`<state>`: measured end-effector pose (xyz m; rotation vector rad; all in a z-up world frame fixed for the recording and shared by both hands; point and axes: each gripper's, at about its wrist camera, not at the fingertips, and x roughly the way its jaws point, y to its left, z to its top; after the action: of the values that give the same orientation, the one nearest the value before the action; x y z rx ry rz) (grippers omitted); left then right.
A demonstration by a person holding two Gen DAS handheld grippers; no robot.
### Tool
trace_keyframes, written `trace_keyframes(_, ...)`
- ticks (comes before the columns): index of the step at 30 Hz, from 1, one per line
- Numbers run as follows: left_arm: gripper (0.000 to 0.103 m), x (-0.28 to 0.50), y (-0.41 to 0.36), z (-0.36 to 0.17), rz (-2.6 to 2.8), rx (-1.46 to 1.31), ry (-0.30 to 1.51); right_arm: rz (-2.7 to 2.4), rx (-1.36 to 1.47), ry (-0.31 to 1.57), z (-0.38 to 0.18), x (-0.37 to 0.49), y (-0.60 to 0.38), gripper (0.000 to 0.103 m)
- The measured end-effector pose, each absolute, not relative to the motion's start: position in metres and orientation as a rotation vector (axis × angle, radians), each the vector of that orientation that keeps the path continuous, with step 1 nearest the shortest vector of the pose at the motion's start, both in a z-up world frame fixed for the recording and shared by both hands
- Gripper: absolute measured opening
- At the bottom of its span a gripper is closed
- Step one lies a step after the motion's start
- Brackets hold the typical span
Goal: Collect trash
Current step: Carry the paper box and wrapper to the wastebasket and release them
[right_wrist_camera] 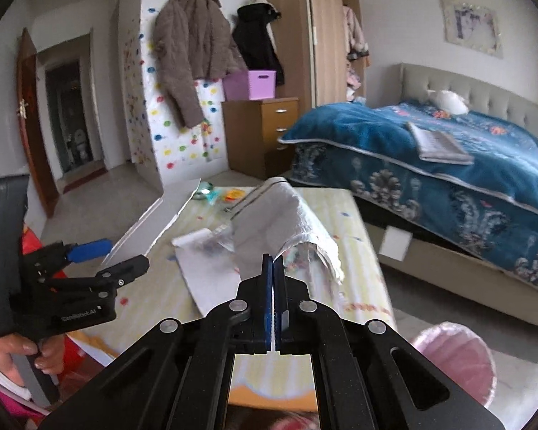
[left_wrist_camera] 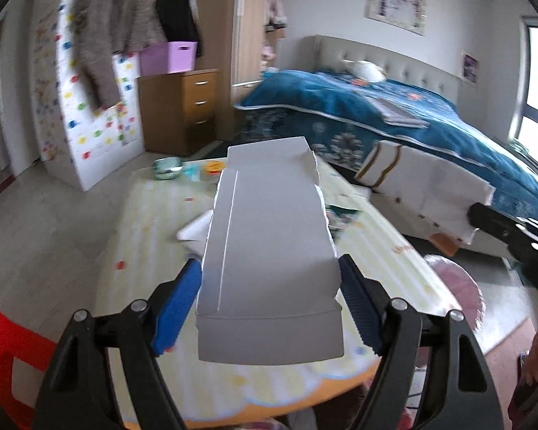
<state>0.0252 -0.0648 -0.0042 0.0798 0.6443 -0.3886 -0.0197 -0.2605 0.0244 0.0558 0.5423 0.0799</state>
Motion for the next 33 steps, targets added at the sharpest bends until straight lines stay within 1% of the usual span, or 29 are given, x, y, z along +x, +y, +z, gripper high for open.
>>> trace_keyframes(9,0.076,-0.001,-0.151,-0.017,-0.574,0.168,0.647,-0.072,0.102,0.571,0.009,-0.072,-0.318,0.0)
trace_keyframes(17,0.076,-0.007,-0.241,-0.031,-0.708,0.263,0.653,-0.227,0.174,0.616,-0.017,-0.109,-0.389,0.0)
trace_keyframes(26,0.076,0.004,-0.339,-0.052,-0.803,0.318,0.689,-0.345,0.237,0.682,-0.056,-0.119,-0.46,0.0)
trace_keyframes(33,0.076,0.011,-0.393,-0.068,-0.864,0.347,0.727,-0.365,0.291,0.741,-0.087,-0.108,-0.498,0.0)
